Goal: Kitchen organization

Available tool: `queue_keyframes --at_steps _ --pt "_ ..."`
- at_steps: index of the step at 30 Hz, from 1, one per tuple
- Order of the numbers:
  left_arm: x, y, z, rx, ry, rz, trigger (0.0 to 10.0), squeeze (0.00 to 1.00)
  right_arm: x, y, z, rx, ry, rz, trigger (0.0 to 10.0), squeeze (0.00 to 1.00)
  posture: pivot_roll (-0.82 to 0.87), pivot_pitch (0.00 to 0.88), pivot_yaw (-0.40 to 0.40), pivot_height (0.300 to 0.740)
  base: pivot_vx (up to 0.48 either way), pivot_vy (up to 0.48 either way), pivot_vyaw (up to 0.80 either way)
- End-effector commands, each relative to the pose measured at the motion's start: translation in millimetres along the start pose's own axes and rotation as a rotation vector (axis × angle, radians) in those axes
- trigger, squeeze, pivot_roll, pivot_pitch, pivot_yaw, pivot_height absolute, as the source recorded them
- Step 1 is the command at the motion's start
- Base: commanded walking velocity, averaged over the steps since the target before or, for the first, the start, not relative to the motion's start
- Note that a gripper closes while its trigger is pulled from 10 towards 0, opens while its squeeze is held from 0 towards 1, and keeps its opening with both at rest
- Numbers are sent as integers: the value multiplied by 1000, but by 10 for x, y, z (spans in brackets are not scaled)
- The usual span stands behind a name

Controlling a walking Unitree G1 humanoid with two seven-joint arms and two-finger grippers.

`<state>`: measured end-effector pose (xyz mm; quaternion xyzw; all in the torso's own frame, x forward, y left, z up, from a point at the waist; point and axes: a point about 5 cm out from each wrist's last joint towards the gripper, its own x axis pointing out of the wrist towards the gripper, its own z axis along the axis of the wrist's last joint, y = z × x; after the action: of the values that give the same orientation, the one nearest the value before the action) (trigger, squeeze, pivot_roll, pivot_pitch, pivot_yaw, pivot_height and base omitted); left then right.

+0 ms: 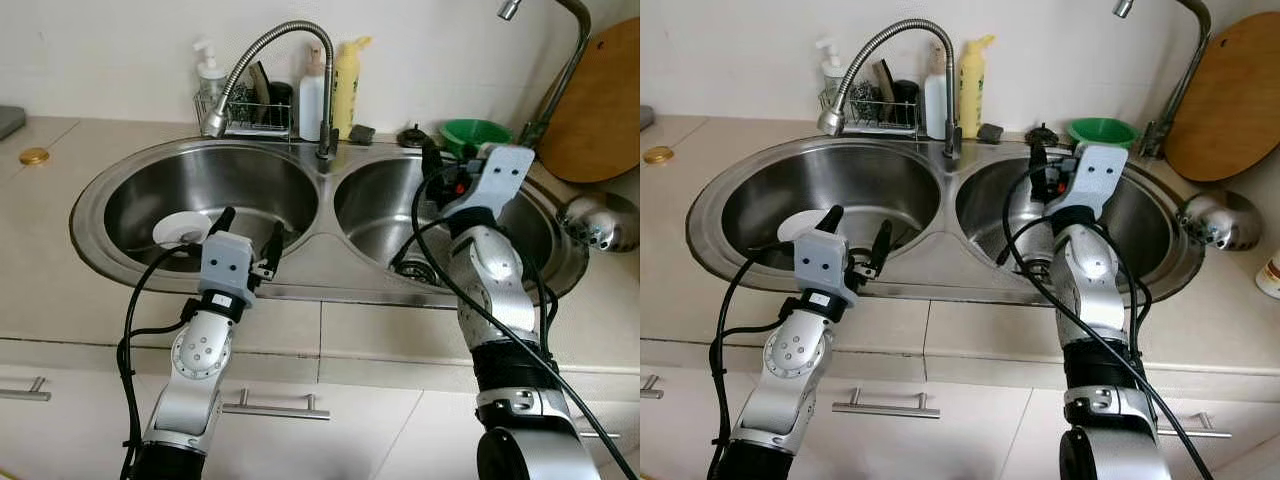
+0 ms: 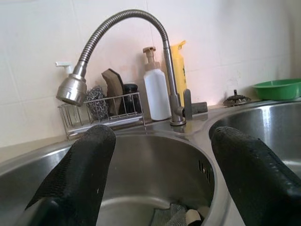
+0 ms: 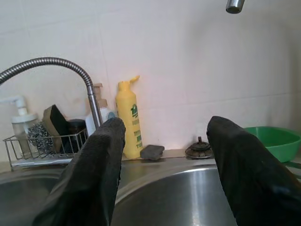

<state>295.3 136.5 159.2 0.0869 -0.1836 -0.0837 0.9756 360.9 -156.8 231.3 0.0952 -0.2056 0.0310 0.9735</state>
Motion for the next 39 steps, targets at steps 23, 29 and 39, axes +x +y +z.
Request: queue_keyframes --at_steps 23,29,39 --pt "46 1 106 0 -52 -7 10000 0 -124 39 27 66 -20 -1 10000 0 1 0 -35 740 -342 0 0" --pt "36 -12 93 2 -45 -10 10000 0 -162 43 8 59 -5 2 10000 0 -1 0 -35 740 -353 0 0" --pt "-33 -29 -31 -4 18 -19 10000 0 -327 8 -205 -71 105 17 10000 0 -5 0 -36 740 -51 93 0"
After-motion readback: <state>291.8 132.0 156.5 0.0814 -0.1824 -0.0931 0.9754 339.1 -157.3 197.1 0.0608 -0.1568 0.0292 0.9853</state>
